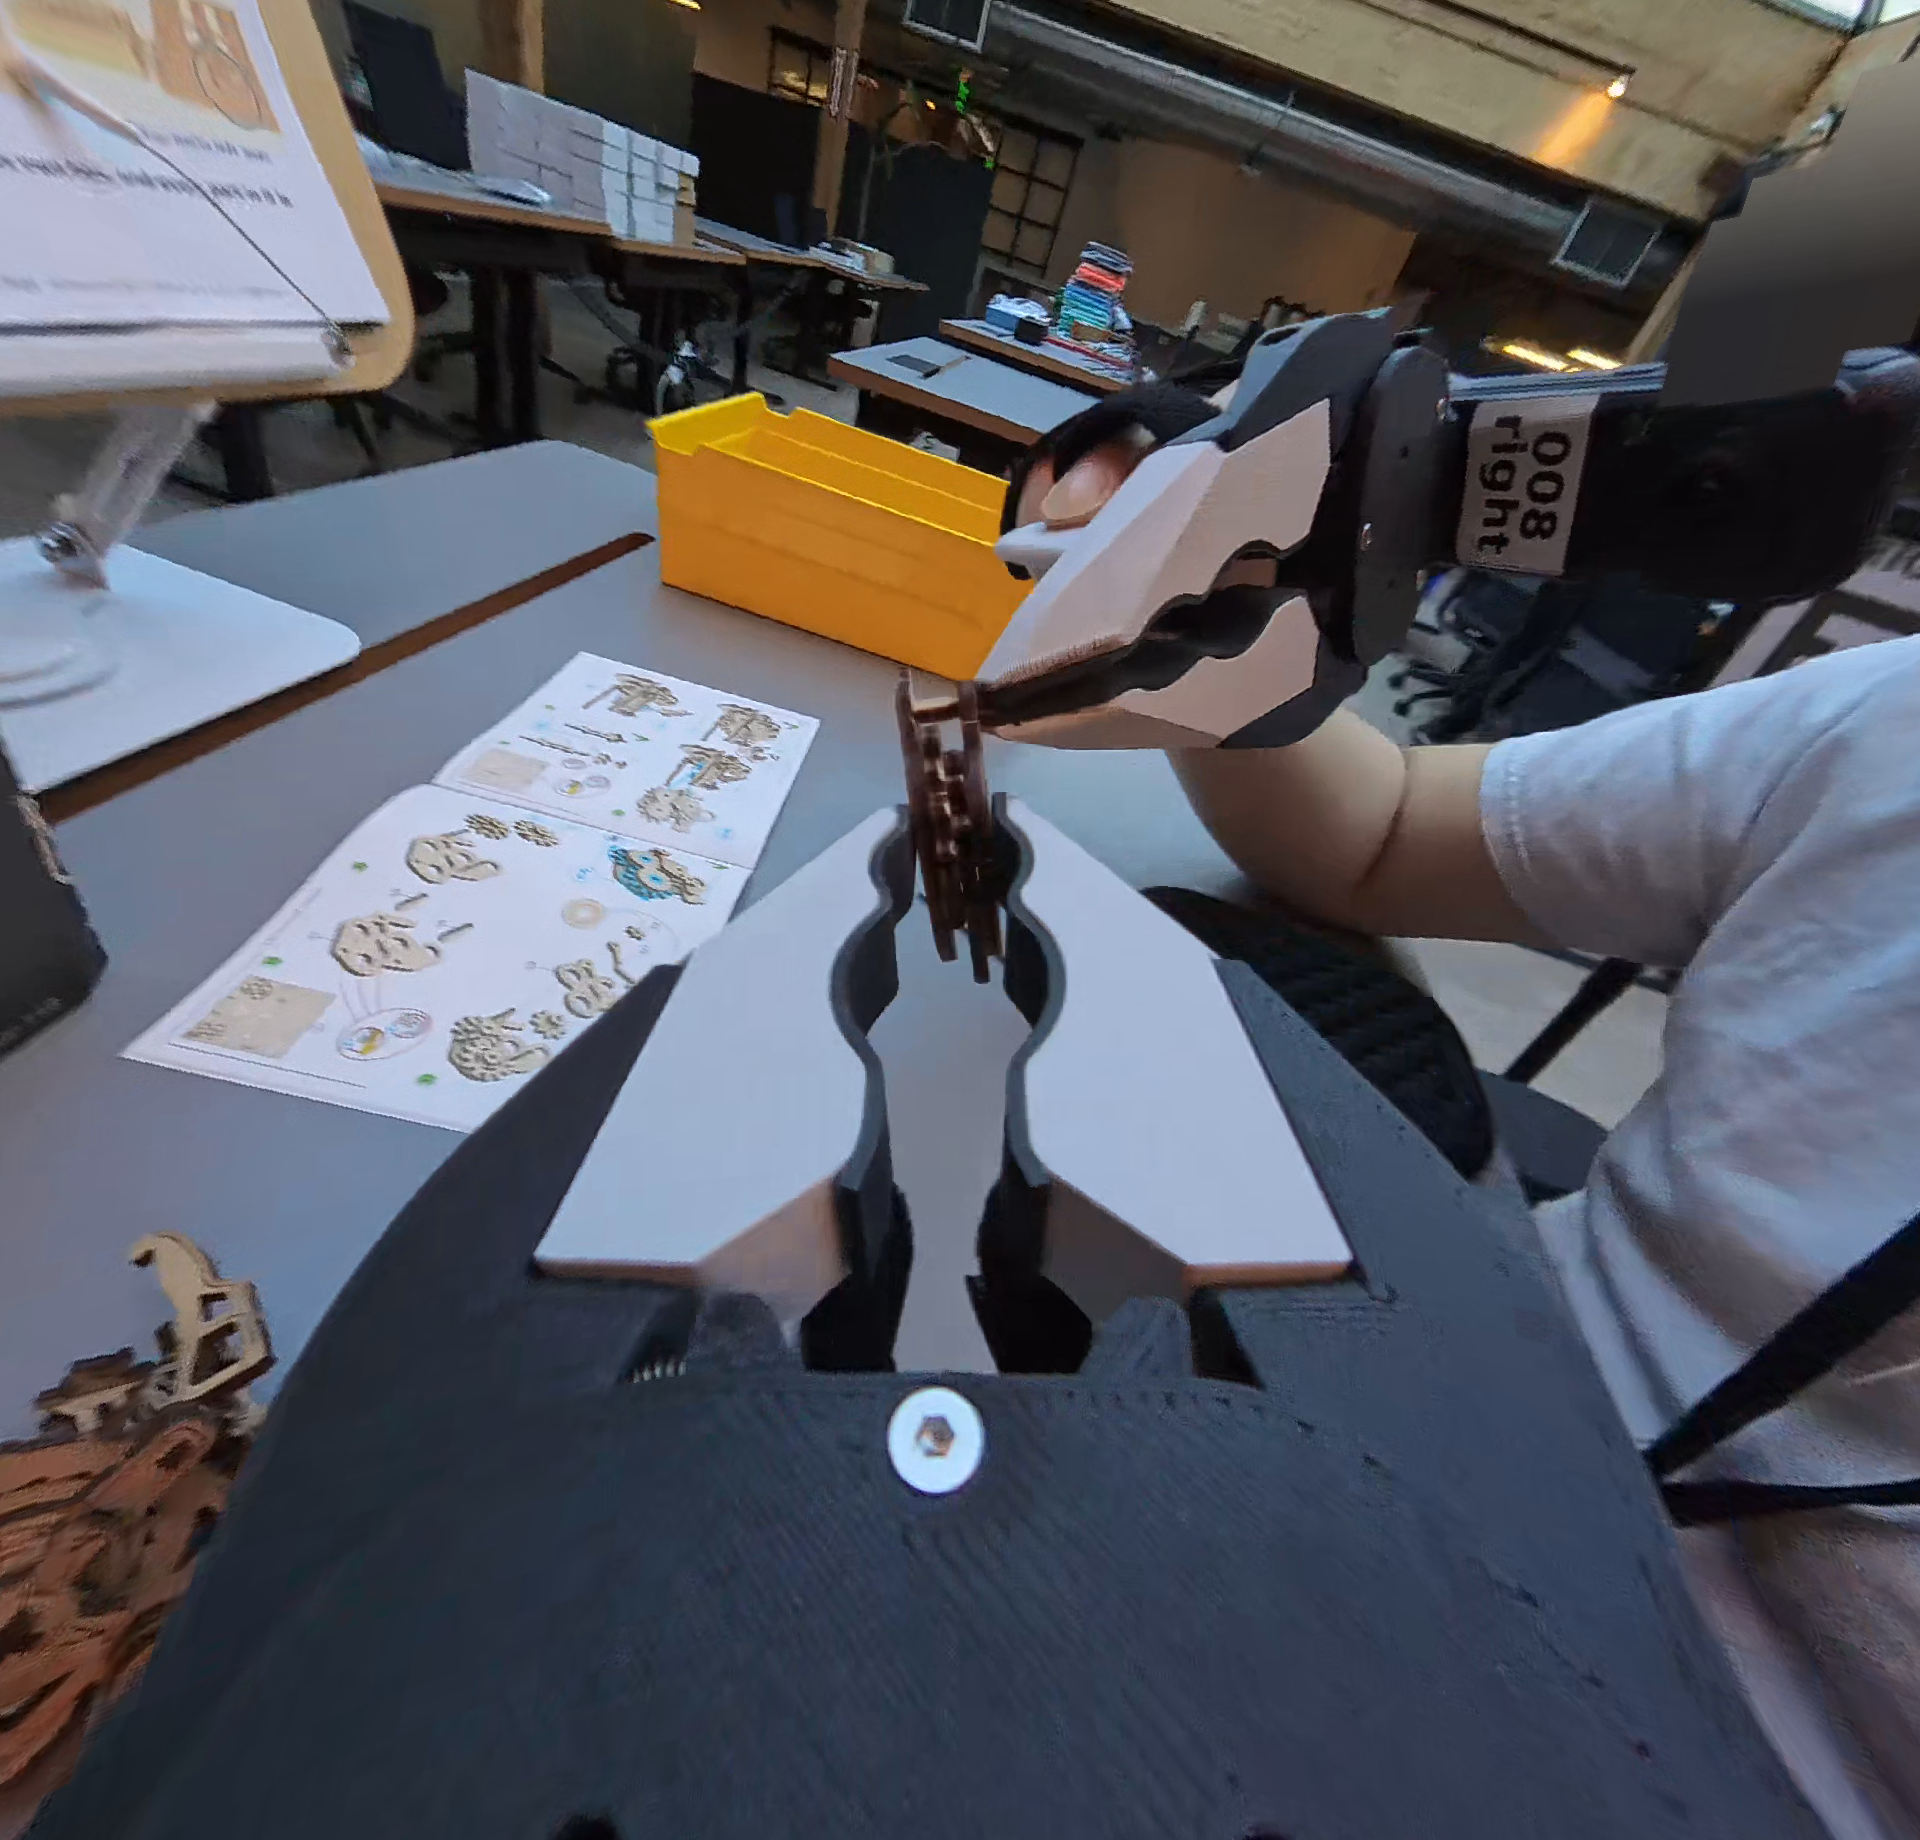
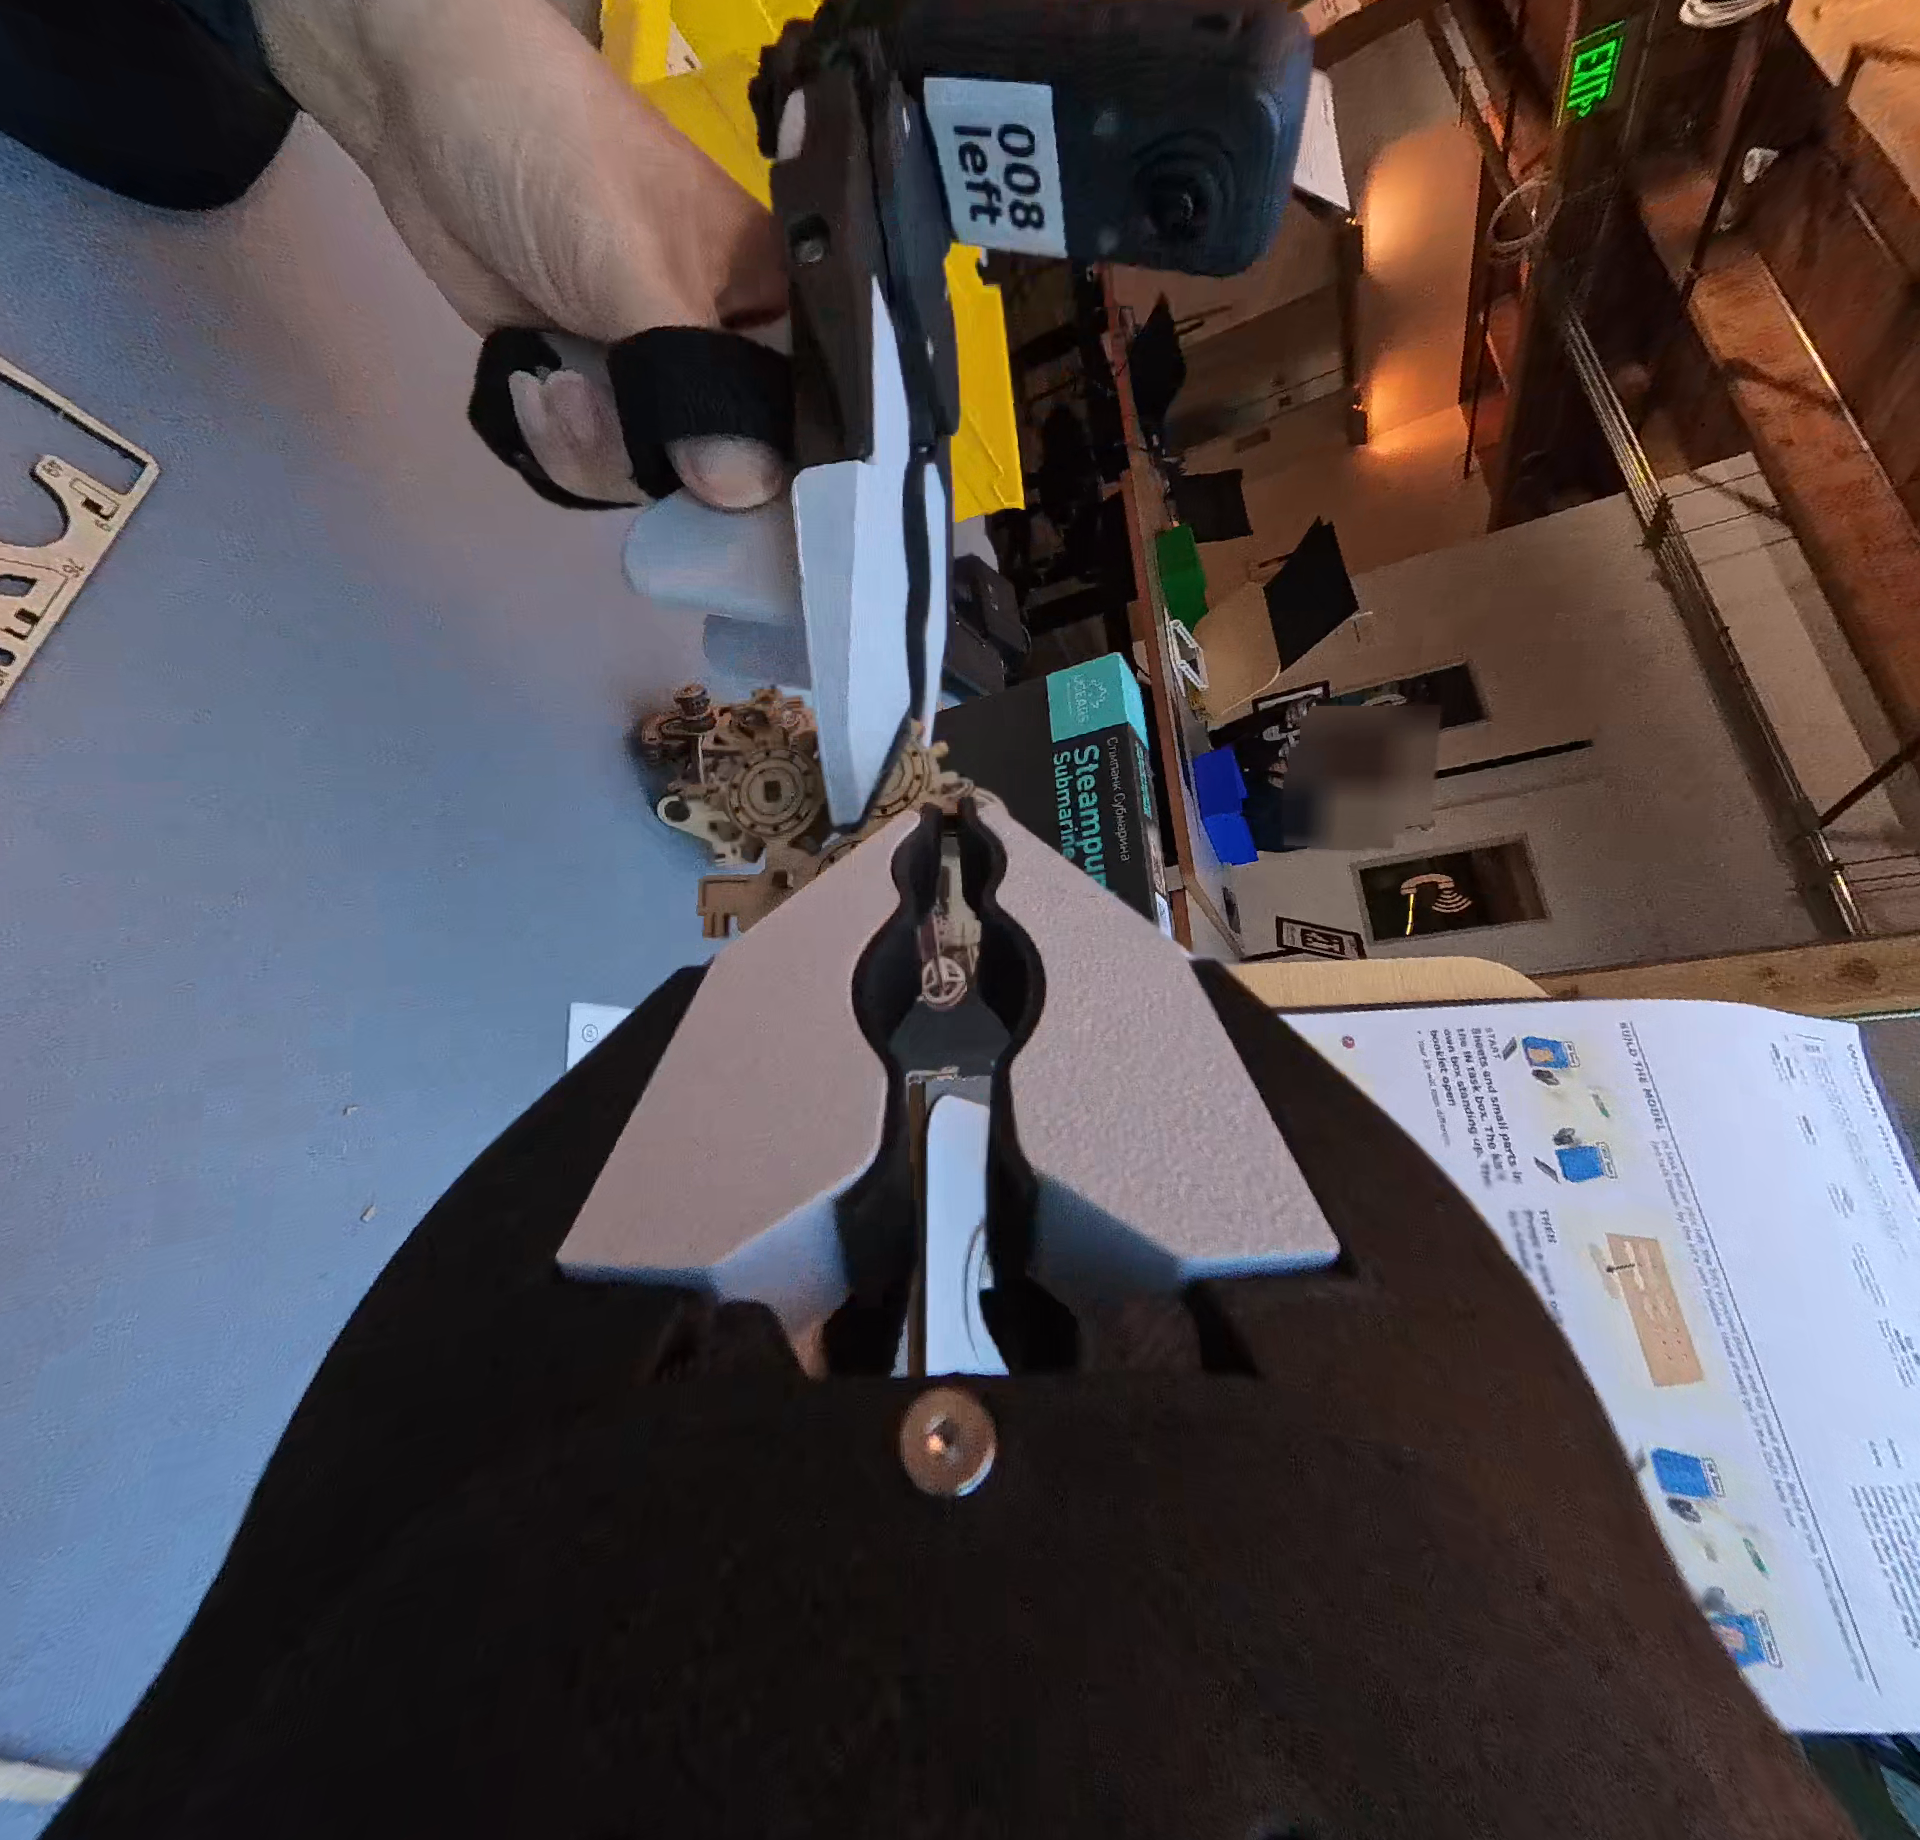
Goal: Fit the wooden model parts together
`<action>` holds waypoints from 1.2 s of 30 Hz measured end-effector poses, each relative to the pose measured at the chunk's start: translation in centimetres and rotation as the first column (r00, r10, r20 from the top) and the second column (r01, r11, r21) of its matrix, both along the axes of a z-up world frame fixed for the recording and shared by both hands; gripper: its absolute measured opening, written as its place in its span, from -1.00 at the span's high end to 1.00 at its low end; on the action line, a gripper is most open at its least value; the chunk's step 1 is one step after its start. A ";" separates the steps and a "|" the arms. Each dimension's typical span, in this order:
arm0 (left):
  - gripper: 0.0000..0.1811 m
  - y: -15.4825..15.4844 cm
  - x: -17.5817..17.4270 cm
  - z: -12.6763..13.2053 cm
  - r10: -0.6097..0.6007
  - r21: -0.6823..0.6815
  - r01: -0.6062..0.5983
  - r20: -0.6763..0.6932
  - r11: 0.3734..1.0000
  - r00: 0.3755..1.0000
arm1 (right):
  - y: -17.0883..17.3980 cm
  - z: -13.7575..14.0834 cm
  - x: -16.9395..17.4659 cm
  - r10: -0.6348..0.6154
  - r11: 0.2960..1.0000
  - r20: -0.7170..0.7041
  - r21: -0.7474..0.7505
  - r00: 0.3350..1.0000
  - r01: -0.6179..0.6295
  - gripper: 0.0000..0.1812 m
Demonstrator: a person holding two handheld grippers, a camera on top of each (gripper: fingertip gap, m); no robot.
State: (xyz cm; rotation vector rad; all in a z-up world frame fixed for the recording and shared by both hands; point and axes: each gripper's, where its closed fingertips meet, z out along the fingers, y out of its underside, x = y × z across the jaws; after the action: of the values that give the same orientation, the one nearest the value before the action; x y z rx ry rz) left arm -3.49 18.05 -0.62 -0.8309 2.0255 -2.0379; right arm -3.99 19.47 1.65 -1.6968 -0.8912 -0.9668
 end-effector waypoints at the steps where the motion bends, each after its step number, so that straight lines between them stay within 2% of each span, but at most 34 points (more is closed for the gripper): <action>1: 0.88 0.2 0.1 0.2 0.029 0.035 -0.031 0.046 0.999 0.998 | 0.1 0.2 -0.2 0.023 1.000 0.001 0.021 1.000 -0.023 0.97; 4: 0.88 0.8 0.0 0.8 0.091 0.157 -0.130 0.235 0.979 0.968 | -0.6 1.3 -0.6 0.110 0.992 -0.059 0.074 0.992 -0.106 0.79; 6: 0.88 1.0 -0.3 1.4 0.111 0.224 -0.206 0.375 0.953 0.920 | -1.4 1.9 -0.6 0.157 0.986 -0.197 0.078 0.968 -0.144 0.76; 8: 0.88 0.6 -1.1 1.9 0.081 0.275 -0.248 0.501 0.929 0.861 | -2.0 2.0 -0.6 0.192 0.981 -0.331 0.064 0.924 -0.181 0.69; 9: 0.88 0.3 -1.4 1.9 0.066 0.301 -0.274 0.555 0.914 0.829 | -2.2 1.8 -0.8 0.204 0.979 -0.366 0.047 0.908 -0.201 0.71; 12: 0.88 -0.5 -2.2 1.8 0.003 0.352 -0.319 0.667 0.880 0.745 | -2.4 0.2 -1.1 0.161 0.979 -0.330 -0.067 0.930 -0.193 0.68; 15: 0.88 -1.3 -2.7 1.2 -0.063 0.403 -0.323 0.703 0.856 0.708 | -2.2 -1.1 -2.0 0.130 0.972 -0.268 -0.157 0.955 -0.176 0.69; 17: 0.88 -1.7 -2.9 0.7 -0.102 0.431 -0.327 0.720 0.841 0.686 | -2.3 -1.5 -2.4 0.117 0.966 -0.249 -0.196 0.961 -0.168 0.76; 22: 0.88 -2.0 -2.8 0.0 -0.141 0.463 -0.362 0.751 0.809 0.645 | -2.6 -1.4 -3.0 0.095 0.963 -0.247 -0.221 0.964 -0.151 0.81; 25: 0.88 -1.9 -2.8 -0.1 -0.141 0.464 -0.363 0.750 0.808 0.646 | -2.5 -1.6 -3.1 0.074 0.963 -0.232 -0.237 0.970 -0.130 0.85; 30: 0.87 -1.4 -2.4 -0.5 -0.111 0.472 -0.367 0.721 0.802 0.684 | -2.1 -2.0 -2.7 0.020 0.961 -0.246 -0.261 0.969 -0.086 0.85; 36: 0.85 -1.5 -2.6 -0.3 -0.113 0.469 -0.388 0.740 0.794 0.663 | -2.1 -2.3 -2.7 0.009 0.958 -0.242 -0.275 0.970 -0.077 0.85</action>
State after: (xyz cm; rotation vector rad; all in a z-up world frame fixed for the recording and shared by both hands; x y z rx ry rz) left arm -6.06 16.55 -0.90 0.0125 1.8024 -1.1673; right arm -6.70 17.36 -0.67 -1.9783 -0.9339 -0.6086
